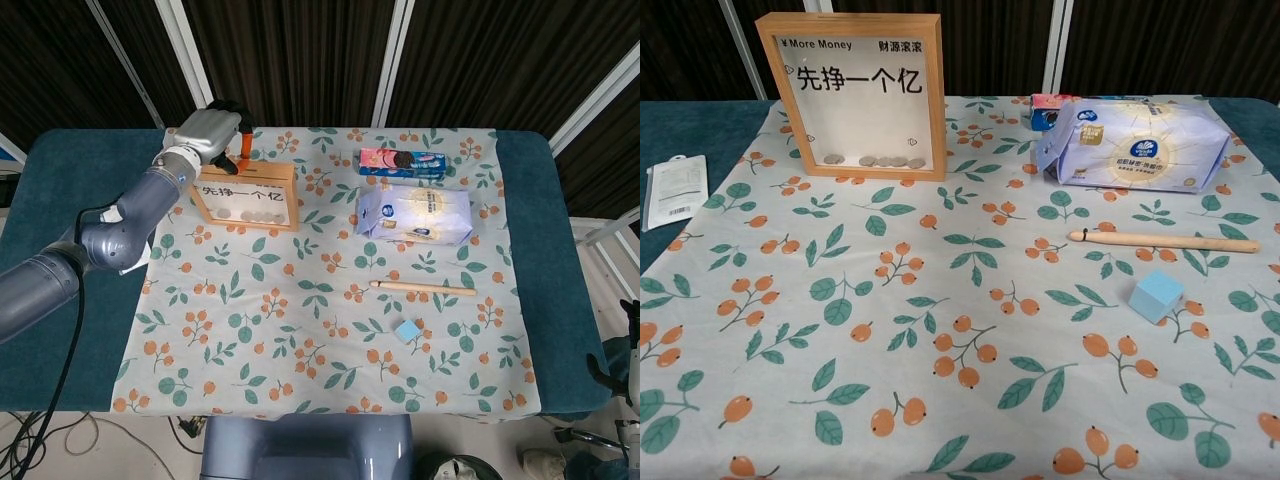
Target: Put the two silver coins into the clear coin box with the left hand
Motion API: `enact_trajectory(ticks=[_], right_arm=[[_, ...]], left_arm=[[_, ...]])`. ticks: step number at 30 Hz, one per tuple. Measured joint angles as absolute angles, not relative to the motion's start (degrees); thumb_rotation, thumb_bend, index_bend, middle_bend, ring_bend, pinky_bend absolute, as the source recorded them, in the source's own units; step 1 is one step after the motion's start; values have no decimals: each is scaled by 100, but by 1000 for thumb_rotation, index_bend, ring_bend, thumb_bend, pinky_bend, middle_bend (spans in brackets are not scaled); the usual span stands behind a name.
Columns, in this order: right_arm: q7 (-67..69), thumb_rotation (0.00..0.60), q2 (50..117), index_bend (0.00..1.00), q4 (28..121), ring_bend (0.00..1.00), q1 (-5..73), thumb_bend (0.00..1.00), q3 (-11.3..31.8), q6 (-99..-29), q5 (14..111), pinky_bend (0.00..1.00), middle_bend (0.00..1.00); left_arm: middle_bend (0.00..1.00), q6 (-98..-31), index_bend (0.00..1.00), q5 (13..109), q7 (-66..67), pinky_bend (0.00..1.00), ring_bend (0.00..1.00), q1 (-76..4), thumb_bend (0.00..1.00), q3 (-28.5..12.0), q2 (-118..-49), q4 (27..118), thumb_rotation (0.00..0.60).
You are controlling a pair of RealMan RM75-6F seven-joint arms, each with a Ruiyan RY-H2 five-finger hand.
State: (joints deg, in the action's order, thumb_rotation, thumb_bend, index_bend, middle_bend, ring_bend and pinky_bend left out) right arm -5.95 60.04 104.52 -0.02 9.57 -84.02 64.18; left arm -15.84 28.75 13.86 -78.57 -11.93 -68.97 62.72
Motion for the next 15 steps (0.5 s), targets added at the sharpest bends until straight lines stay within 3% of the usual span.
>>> enact_trajectory(ticks=[15], right_arm=[[-599, 600, 6002, 124, 10454, 25, -8, 369, 961, -8419, 6417, 0, 79]], left_arm=[[155, -1544, 678, 3469, 840, 0, 0, -7835, 559, -912, -7057, 5954, 600]])
